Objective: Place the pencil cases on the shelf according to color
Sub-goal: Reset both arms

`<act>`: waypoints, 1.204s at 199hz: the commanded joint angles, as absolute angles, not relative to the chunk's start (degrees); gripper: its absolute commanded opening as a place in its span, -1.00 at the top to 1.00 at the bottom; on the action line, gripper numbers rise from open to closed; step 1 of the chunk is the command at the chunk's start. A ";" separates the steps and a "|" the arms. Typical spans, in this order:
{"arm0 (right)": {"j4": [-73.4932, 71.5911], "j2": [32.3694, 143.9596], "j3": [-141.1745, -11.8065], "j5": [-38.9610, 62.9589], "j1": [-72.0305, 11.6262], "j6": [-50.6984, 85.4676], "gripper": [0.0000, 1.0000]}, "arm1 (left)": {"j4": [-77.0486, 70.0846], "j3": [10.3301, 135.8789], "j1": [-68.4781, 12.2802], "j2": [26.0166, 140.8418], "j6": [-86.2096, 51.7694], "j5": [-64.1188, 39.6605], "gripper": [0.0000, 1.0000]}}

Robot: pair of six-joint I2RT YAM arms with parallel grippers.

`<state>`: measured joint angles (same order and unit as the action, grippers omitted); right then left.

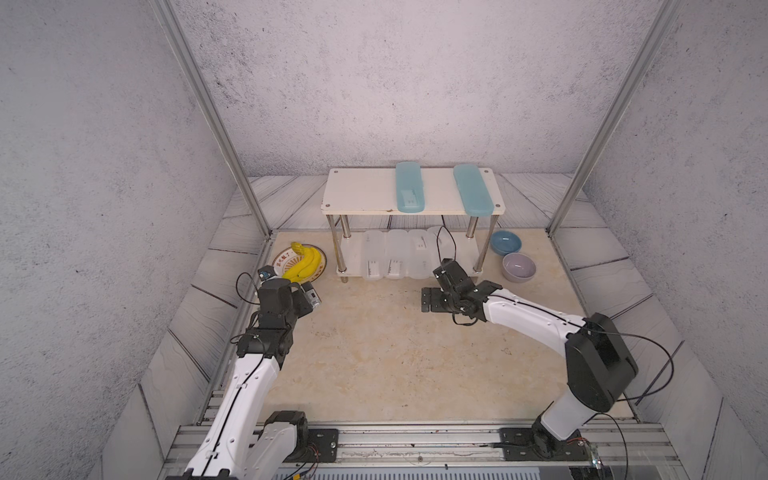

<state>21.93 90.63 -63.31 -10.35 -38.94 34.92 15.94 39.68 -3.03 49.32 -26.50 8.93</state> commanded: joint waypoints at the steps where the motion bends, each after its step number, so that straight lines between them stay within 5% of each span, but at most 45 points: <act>1: 21.55 83.30 -58.34 -20.82 -39.02 33.05 -1.00 | 7.50 33.21 -3.36 45.17 -21.17 15.92 -0.97; 38: 24.39 76.86 -53.86 -49.10 -38.31 30.08 -1.00 | -11.77 24.48 -3.35 50.16 -12.61 16.97 -0.97; 72: 19.91 76.73 -52.67 -55.84 -33.35 18.40 -1.00 | -16.35 26.69 -3.35 63.08 -14.24 23.12 -0.97; 96: 14.86 75.62 -51.12 -55.87 -28.15 14.92 -1.00 | -21.99 25.14 -3.39 69.80 -14.97 30.08 -0.97; 183: -12.39 75.10 -37.25 -42.20 -8.86 9.90 -1.00 | -51.05 19.96 -3.26 84.10 -3.30 18.96 -0.99; 240: -28.90 83.30 -31.40 -28.89 -5.32 8.05 -1.00 | -45.84 24.56 -2.64 88.15 -1.85 13.17 -0.98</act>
